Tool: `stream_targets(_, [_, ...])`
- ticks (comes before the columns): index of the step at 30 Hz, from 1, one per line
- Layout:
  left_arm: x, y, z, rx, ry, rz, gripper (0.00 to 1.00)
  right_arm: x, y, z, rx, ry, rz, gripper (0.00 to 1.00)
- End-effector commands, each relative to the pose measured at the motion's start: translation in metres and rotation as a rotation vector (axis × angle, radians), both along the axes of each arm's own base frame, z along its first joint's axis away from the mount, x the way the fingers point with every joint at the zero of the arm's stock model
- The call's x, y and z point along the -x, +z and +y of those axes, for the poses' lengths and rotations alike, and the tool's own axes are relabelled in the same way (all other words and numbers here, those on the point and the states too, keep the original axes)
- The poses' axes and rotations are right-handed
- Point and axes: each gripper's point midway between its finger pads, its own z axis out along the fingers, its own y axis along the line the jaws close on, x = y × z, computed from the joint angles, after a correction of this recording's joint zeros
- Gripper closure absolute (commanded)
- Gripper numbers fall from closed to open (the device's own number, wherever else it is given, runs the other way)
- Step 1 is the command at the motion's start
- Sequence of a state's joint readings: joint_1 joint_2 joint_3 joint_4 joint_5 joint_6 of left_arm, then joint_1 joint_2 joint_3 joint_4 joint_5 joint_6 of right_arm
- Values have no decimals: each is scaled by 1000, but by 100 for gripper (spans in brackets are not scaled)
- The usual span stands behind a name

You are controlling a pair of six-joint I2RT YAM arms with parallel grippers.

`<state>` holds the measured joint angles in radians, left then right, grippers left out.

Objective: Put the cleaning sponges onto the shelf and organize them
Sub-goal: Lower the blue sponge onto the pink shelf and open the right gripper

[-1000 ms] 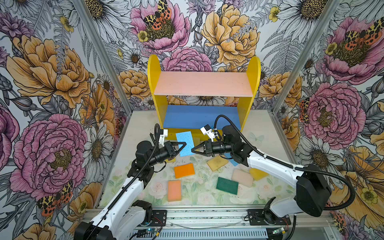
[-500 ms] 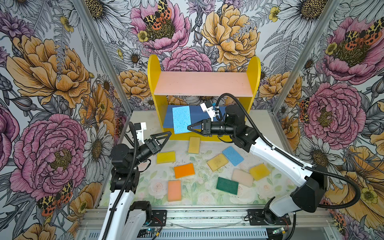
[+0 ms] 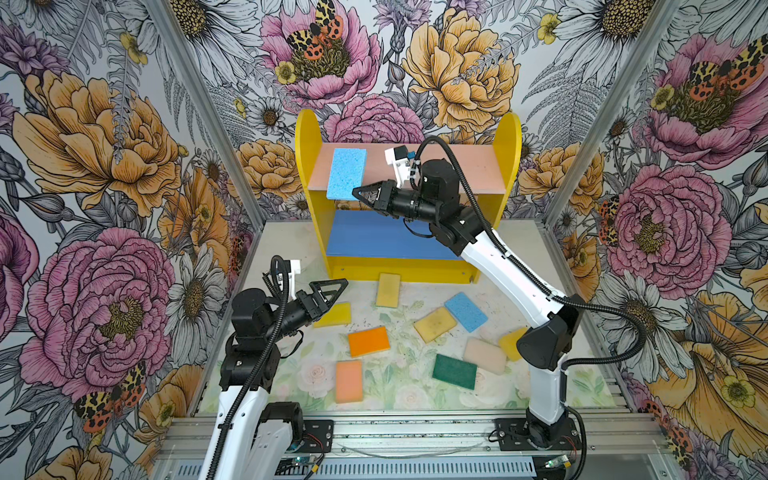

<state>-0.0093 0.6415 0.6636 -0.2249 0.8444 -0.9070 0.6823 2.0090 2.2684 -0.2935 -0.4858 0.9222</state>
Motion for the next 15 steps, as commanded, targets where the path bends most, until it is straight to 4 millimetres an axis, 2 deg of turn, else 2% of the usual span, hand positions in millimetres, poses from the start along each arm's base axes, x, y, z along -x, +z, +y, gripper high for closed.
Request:
stream_targets(1, [1,-6,-2,-35,-4,-1,1,-30,-2,4,37,-124,-35,100])
stream_targets(3, [1,-9,-4,-40,-12,7,1,-41,4,12,11,-135,-55,100])
stream_targets(8, [1,-12,-5,-66,-23,11,1,-65,-9,22,-18,-173,-43,100])
stream_targets(15, [-5,-13,-3,-77,-23,17,1,-70,-18,24,-2,-183,-43,100])
